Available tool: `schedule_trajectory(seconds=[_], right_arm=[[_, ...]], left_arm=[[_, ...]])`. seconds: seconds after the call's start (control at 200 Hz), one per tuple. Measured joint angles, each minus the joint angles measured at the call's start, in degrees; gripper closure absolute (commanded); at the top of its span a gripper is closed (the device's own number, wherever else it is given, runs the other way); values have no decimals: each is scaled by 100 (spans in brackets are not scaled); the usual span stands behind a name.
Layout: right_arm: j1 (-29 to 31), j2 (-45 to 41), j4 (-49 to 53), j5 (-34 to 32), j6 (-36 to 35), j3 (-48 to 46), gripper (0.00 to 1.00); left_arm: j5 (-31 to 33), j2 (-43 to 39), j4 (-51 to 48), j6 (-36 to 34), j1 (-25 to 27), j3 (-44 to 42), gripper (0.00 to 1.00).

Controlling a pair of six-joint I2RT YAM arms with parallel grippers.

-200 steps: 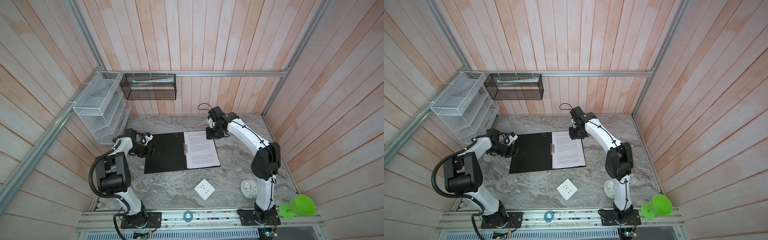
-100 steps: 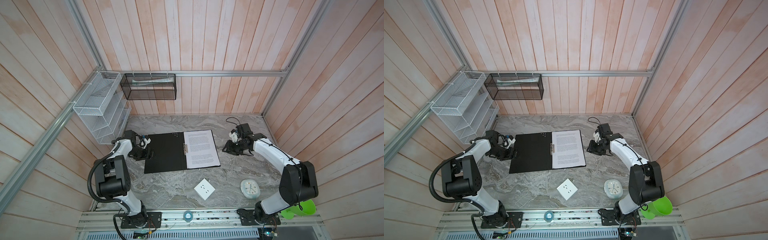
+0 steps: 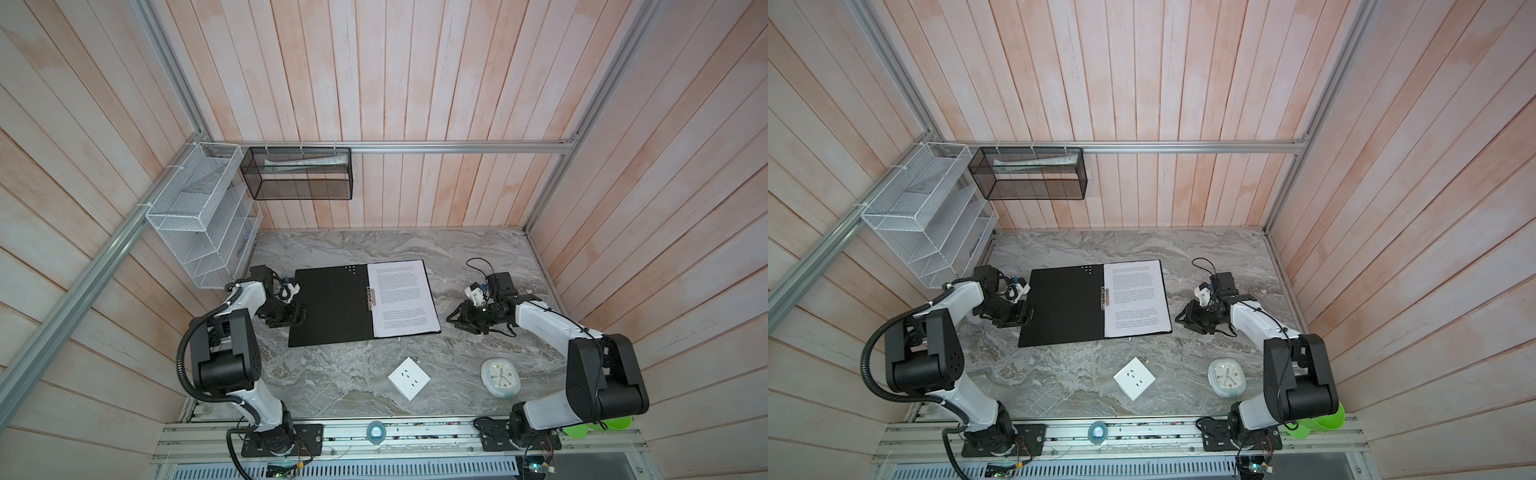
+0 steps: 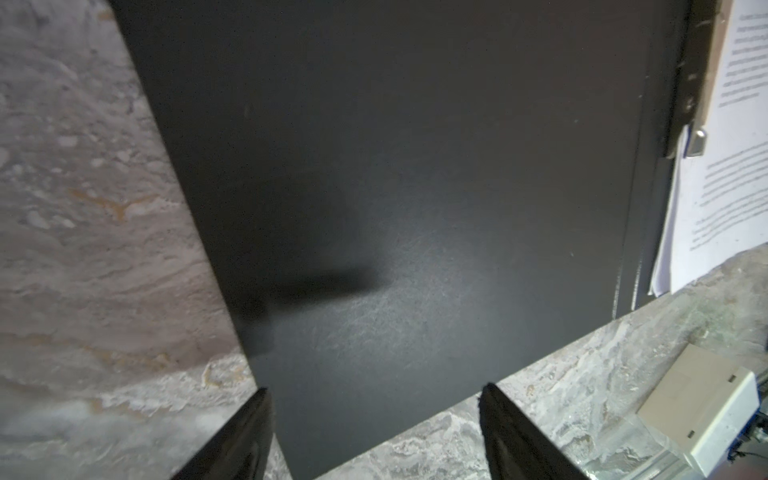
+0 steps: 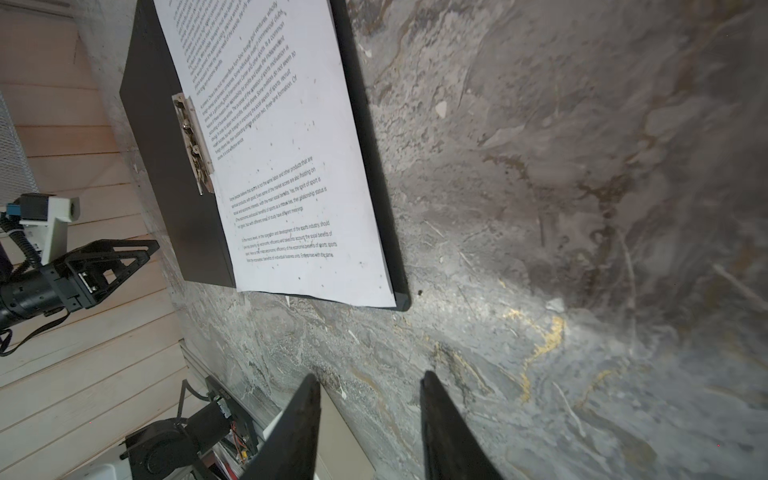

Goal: Put the files into the folder

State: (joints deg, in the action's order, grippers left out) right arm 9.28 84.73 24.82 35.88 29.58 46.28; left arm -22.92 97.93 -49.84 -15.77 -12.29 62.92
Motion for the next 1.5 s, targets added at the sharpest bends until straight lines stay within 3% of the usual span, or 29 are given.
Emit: schedule_trajectory(seconds=[0.7,1.091,1.501], right_arm=[[-387,0,-483,219,111,-426,59],[-597,0,-533,214,109,-426,58],[-1069,2,-533,212,66,-468,56]], left_arm=[[332,407,162,229,-17,15,20],[479,597,122,229,376,240,20],[192,918,120,258,704,654,20]])
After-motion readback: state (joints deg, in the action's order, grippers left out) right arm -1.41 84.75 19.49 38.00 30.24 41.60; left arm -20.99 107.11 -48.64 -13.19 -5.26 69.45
